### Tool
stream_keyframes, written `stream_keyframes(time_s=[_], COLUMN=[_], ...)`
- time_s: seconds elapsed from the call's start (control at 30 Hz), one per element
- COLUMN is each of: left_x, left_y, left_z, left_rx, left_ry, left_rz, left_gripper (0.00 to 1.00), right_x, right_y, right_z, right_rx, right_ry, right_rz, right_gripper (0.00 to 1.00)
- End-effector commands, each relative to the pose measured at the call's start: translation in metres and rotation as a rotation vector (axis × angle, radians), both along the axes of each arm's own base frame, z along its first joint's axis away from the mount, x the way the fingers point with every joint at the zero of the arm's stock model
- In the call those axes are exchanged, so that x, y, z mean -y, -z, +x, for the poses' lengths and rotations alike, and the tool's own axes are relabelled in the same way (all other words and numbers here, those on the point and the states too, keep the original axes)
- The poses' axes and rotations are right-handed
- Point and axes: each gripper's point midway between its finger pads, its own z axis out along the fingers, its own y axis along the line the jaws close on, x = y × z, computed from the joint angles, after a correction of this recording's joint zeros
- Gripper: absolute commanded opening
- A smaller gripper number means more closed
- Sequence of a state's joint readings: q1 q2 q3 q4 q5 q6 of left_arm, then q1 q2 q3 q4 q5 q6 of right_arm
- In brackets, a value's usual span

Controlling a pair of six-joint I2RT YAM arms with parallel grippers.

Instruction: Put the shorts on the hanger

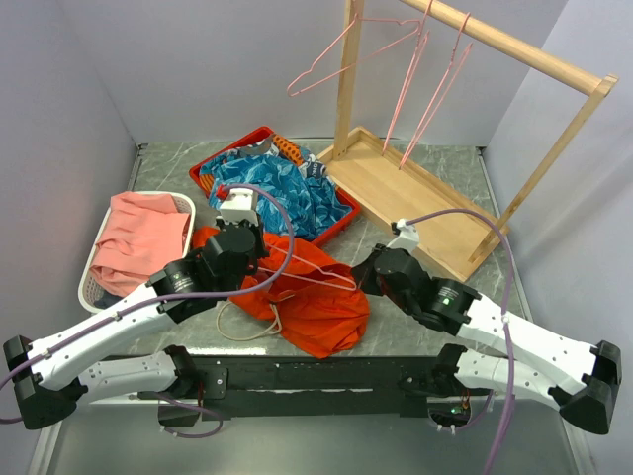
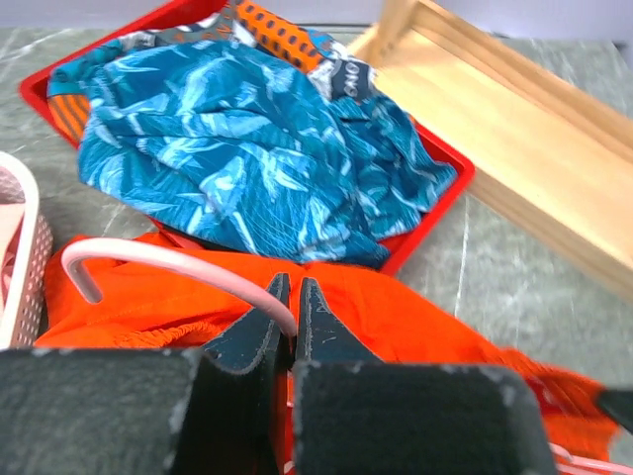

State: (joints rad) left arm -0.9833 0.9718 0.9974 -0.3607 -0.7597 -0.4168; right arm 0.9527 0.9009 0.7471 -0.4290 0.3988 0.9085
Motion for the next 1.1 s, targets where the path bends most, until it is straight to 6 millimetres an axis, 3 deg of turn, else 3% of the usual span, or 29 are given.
stream_keyframes(time_s=[0.0, 0.3, 0.57, 0.8, 0.97, 1.07], left_x=[-0.007, -0.003, -0.005, -0.005, 0.004, 0.02], left_y=[-0.037, -0.028, -0.016, 0.001, -0.004, -0.023], left_z=[0.014, 0.023, 0.017, 0.021, 0.024, 0.025], left_rx=[0.076, 0.063, 0.063, 0.028, 0.033, 0.052], left_ry=[-0.135, -0.167, -0.145, -0.178, -0.15, -0.097], left_rz=[-0.121, -0.096, -0.111, -0.065, -0.069, -0.082], left_gripper=[0.01, 0.01, 0.01, 0.01, 0.01, 0.01], right_x=[0.019, 0.039, 0.057, 0.053, 0.035, 0.013], right_y=[-0.01, -0.023, -0.045, -0.074, -0.105, -0.126], right_z=[-0.005, -0.014, -0.011, -0.005, -0.001, 0.0], right_rx=[0.024, 0.049, 0.078, 0.111, 0.139, 0.157], right_ry=[0.067, 0.101, 0.165, 0.147, 0.066, -0.015], right_rz=[-0.031, -0.044, -0.081, -0.103, -0.118, -0.104], right_gripper=[0.0, 0.0, 0.0, 0.0, 0.0, 0.0])
